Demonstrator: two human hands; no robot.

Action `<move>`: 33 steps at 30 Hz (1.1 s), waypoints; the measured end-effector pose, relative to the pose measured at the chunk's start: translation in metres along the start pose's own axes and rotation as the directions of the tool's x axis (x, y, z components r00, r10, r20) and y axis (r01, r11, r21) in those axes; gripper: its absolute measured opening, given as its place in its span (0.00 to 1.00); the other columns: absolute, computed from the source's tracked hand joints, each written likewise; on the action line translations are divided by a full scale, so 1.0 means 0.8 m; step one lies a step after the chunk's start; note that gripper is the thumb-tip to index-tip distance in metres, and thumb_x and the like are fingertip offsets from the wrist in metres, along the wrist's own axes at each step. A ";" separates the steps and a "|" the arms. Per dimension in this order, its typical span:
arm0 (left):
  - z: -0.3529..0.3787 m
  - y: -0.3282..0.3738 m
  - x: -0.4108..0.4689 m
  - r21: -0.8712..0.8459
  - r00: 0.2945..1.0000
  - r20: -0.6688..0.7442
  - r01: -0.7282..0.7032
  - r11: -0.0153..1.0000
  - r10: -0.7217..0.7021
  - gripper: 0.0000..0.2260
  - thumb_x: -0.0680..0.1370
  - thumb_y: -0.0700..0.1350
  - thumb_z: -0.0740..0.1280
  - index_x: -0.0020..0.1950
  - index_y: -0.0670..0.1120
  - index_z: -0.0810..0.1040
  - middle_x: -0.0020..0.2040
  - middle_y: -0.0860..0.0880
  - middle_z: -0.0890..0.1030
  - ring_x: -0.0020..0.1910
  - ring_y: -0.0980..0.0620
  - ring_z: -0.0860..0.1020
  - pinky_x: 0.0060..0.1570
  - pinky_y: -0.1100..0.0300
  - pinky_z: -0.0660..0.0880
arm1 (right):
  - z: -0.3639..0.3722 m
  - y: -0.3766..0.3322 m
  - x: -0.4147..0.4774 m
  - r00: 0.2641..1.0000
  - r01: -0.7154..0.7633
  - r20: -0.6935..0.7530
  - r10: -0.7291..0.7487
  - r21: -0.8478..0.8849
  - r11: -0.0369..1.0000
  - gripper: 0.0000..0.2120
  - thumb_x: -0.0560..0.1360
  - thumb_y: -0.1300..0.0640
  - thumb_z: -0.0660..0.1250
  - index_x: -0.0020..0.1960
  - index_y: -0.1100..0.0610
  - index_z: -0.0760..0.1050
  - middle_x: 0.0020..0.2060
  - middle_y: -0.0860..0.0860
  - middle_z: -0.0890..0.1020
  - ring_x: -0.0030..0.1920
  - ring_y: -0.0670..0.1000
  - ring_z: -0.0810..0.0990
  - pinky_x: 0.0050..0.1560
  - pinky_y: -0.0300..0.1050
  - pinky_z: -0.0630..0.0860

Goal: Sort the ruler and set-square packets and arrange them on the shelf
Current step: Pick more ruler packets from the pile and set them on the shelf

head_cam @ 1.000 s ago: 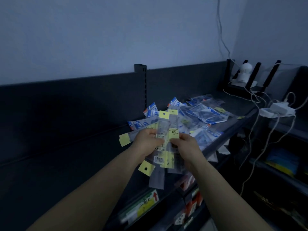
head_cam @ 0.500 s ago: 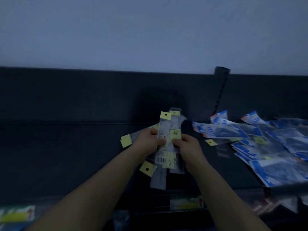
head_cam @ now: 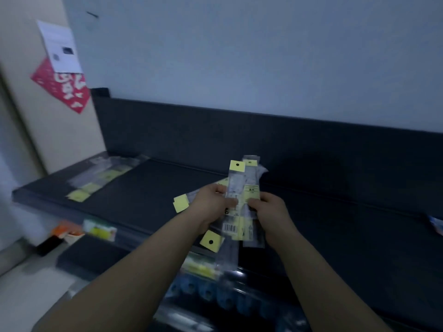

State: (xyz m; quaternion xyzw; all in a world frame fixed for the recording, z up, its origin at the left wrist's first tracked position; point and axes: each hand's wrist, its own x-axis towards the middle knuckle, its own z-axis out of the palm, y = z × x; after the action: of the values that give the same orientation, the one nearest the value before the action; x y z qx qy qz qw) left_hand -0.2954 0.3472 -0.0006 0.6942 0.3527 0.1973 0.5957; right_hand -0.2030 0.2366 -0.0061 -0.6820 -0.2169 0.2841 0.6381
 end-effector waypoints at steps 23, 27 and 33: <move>-0.381 -0.059 0.083 0.096 0.963 -0.266 0.062 0.993 -0.034 0.05 0.76 0.40 0.69 0.46 0.46 0.74 0.38 0.43 0.79 0.30 0.48 0.75 0.28 0.60 0.73 | 0.410 -0.009 0.107 0.975 0.009 0.223 0.011 -0.087 0.996 0.08 0.75 0.65 0.61 0.47 0.70 0.76 0.44 0.66 0.82 0.40 0.59 0.80 0.45 0.61 0.79; -0.407 -0.066 0.121 0.132 0.958 -0.284 0.073 0.989 -0.033 0.06 0.76 0.39 0.69 0.51 0.43 0.75 0.40 0.42 0.80 0.33 0.48 0.77 0.38 0.55 0.78 | 0.440 -0.003 0.143 0.975 0.011 0.223 0.014 -0.113 0.994 0.09 0.74 0.66 0.60 0.47 0.69 0.78 0.45 0.65 0.83 0.42 0.60 0.82 0.46 0.59 0.80; -0.428 -0.081 0.164 0.373 0.960 -0.275 0.062 0.926 0.046 0.17 0.76 0.42 0.69 0.63 0.41 0.72 0.48 0.41 0.82 0.38 0.45 0.81 0.43 0.52 0.80 | 0.470 0.007 0.176 0.989 0.016 0.147 0.020 -0.237 0.971 0.08 0.71 0.66 0.58 0.38 0.62 0.75 0.36 0.57 0.79 0.35 0.53 0.77 0.34 0.43 0.71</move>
State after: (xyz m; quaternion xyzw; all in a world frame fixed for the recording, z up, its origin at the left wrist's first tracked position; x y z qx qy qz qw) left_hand -0.4616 0.6804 -0.0095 0.7597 0.4672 0.2189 0.3957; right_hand -0.3483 0.6101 -0.0366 -0.7306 -0.2955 0.3069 0.5336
